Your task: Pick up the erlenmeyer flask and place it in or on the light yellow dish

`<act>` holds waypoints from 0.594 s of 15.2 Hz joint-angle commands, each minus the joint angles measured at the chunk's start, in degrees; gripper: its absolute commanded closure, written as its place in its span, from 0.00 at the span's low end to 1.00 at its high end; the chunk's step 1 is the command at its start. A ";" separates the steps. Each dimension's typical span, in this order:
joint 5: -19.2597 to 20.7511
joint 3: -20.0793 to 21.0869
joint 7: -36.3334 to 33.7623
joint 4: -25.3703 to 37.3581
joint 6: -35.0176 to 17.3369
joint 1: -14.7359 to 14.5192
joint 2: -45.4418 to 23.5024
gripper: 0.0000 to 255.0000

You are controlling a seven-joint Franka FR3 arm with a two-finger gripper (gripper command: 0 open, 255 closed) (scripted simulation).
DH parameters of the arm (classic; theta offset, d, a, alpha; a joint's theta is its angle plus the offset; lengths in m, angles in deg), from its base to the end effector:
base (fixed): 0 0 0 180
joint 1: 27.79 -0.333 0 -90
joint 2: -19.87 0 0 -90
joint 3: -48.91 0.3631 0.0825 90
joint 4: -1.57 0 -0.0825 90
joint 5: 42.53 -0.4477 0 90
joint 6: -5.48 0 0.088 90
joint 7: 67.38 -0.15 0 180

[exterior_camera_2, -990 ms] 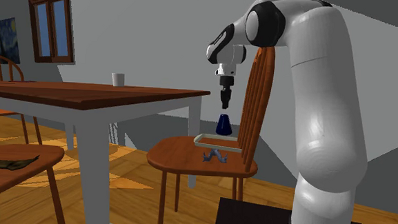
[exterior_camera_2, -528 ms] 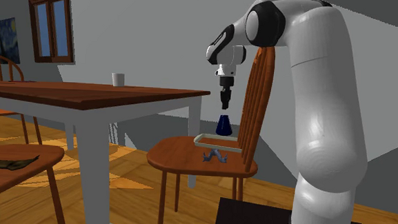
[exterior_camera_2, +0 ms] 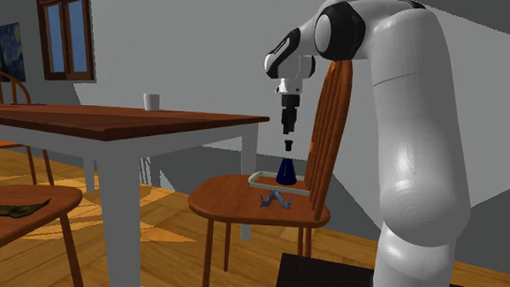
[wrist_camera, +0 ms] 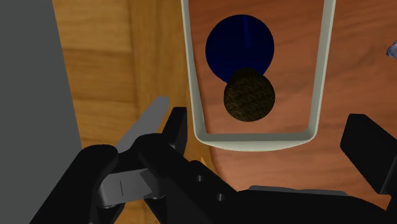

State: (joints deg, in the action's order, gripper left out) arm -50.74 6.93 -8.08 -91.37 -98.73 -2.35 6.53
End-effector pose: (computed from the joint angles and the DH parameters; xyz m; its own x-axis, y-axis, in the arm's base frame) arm 0.3149 -0.6163 0.5048 0.9872 -0.1593 -0.0004 -0.1592 -0.9868 0.0292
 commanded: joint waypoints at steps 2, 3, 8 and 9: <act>0.37 -0.23 -0.27 4.67 4.99 0.22 0.42 0.00; 0.37 -0.23 -0.27 4.67 4.99 0.23 0.42 0.00; 0.37 -0.23 -0.27 4.67 4.99 0.23 0.42 0.00; 0.37 -0.23 -0.27 4.67 4.99 0.23 0.42 0.00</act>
State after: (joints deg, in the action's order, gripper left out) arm -50.36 6.70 -8.35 -86.71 -93.75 -2.12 6.95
